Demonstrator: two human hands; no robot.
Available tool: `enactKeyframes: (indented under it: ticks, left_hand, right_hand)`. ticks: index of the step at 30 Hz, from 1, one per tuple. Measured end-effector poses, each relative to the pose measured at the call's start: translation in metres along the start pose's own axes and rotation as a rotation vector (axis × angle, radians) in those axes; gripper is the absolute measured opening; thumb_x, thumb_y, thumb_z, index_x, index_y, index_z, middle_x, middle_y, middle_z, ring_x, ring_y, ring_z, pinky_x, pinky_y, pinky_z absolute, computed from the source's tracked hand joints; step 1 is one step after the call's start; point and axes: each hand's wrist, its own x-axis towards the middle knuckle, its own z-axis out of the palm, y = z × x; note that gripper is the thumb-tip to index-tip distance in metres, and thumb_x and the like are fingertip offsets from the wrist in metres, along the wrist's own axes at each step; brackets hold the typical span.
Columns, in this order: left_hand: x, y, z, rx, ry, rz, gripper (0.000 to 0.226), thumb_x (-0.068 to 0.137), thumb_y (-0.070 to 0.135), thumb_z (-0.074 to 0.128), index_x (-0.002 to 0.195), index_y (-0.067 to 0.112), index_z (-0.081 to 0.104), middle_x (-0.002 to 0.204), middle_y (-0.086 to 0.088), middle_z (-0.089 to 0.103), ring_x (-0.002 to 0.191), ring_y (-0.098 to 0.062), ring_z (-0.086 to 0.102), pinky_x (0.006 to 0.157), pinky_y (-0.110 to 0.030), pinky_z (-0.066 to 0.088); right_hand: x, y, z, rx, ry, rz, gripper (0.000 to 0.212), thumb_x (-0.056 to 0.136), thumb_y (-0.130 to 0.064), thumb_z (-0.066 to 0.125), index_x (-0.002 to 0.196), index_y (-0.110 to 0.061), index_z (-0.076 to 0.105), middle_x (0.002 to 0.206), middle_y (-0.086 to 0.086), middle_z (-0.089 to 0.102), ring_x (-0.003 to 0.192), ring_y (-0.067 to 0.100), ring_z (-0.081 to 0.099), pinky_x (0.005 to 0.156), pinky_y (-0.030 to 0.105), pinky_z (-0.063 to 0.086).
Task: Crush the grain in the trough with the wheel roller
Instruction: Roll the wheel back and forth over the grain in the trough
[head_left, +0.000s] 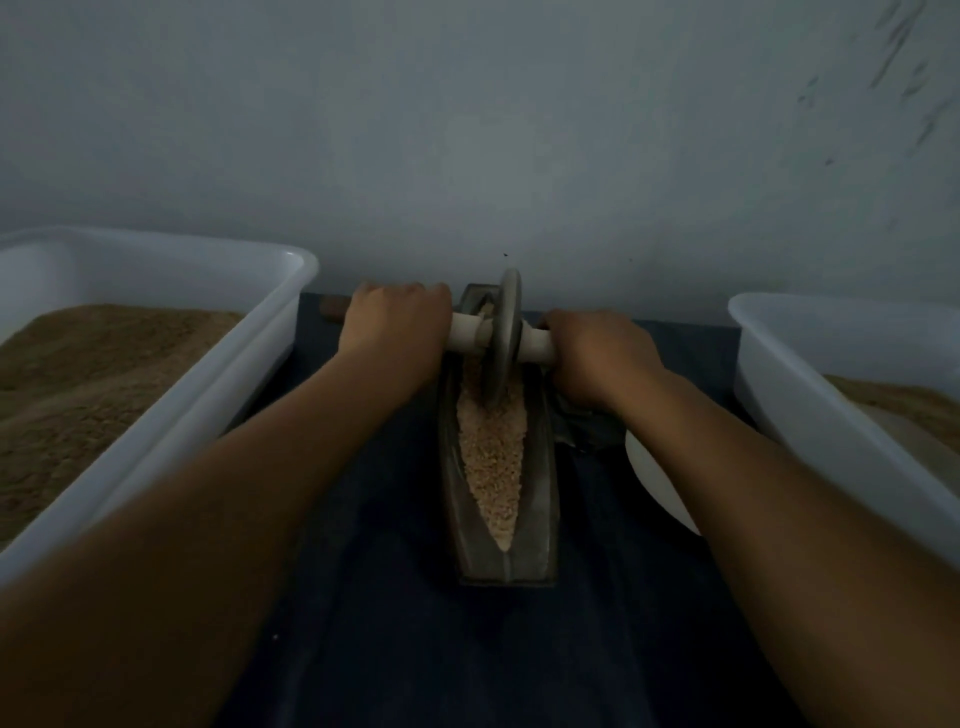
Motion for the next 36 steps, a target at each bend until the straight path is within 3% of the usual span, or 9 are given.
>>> enactKeyframes:
  ticks: [7, 11, 16, 19, 23, 28, 36]
  left_hand:
    - [-0.045, 0.001, -0.011, -0.026, -0.061, 0.015, 0.029, 0.083, 0.033, 0.068, 0.099, 0.022, 0.047, 0.096, -0.002, 0.063, 0.083, -0.022, 0.061, 0.068, -0.034, 0.04]
    - [-0.078, 0.002, -0.023, -0.091, 0.004, 0.048, 0.023, 0.085, 0.032, 0.064, 0.097, 0.024, 0.047, 0.096, 0.001, 0.063, 0.082, -0.02, 0.061, 0.067, -0.031, 0.039]
    - [-0.106, 0.002, -0.032, -0.188, 0.038, 0.025, 0.023, 0.085, 0.03, 0.066, 0.094, 0.027, 0.045, 0.095, 0.005, 0.062, 0.075, -0.013, 0.051, 0.066, -0.028, 0.036]
    - [-0.111, 0.002, -0.028, -0.166, 0.032, 0.011, 0.034, 0.085, 0.032, 0.066, 0.091, 0.029, 0.033, 0.096, 0.006, 0.061, 0.074, -0.01, 0.044, 0.067, -0.027, 0.035]
    - [-0.099, 0.007, -0.019, -0.108, 0.046, -0.015, 0.038, 0.081, 0.033, 0.071, 0.104, 0.025, 0.043, 0.102, 0.002, 0.061, 0.087, -0.016, 0.057, 0.078, -0.032, 0.041]
    - [-0.054, 0.007, -0.011, -0.043, 0.025, -0.022, 0.042, 0.079, 0.032, 0.073, 0.11, 0.021, 0.047, 0.109, -0.005, 0.06, 0.099, -0.025, 0.058, 0.086, -0.039, 0.043]
    - [-0.004, -0.005, 0.005, -0.084, -0.087, -0.123, 0.033, 0.085, 0.022, 0.07, 0.109, 0.014, 0.048, 0.107, -0.011, 0.062, 0.096, -0.029, 0.061, 0.072, -0.037, 0.038]
  right_hand:
    - [-0.041, -0.011, -0.006, -0.082, 0.151, -0.095, 0.017, 0.081, -0.031, 0.064, 0.091, -0.022, 0.054, 0.088, 0.003, 0.065, 0.08, 0.029, 0.061, 0.06, 0.032, 0.026]
    - [-0.07, -0.012, -0.014, -0.108, 0.179, -0.14, 0.015, 0.082, -0.033, 0.062, 0.092, -0.023, 0.054, 0.086, -0.001, 0.064, 0.077, 0.026, 0.06, 0.062, 0.033, 0.025]
    - [-0.102, -0.014, -0.029, -0.048, 0.29, -0.217, 0.021, 0.072, -0.023, 0.076, 0.078, -0.017, 0.057, 0.068, 0.002, 0.06, 0.058, 0.026, 0.055, 0.057, 0.03, 0.029]
    - [-0.101, -0.015, -0.031, -0.053, 0.283, -0.234, 0.016, 0.074, -0.023, 0.073, 0.08, -0.017, 0.059, 0.071, 0.002, 0.061, 0.061, 0.025, 0.056, 0.057, 0.031, 0.031]
    - [-0.079, -0.013, -0.019, -0.105, 0.281, -0.227, 0.013, 0.078, -0.025, 0.068, 0.086, -0.02, 0.058, 0.076, 0.0, 0.061, 0.066, 0.024, 0.056, 0.06, 0.031, 0.024]
    - [-0.039, -0.002, -0.002, -0.052, 0.162, -0.127, 0.035, 0.08, -0.039, 0.065, 0.113, -0.033, 0.055, 0.098, -0.004, 0.065, 0.088, 0.025, 0.063, 0.064, 0.033, 0.035]
    - [0.017, -0.004, -0.008, -0.098, 0.059, -0.059, 0.023, 0.083, -0.033, 0.068, 0.105, -0.031, 0.062, 0.099, 0.002, 0.066, 0.088, 0.025, 0.062, 0.06, 0.028, 0.035]
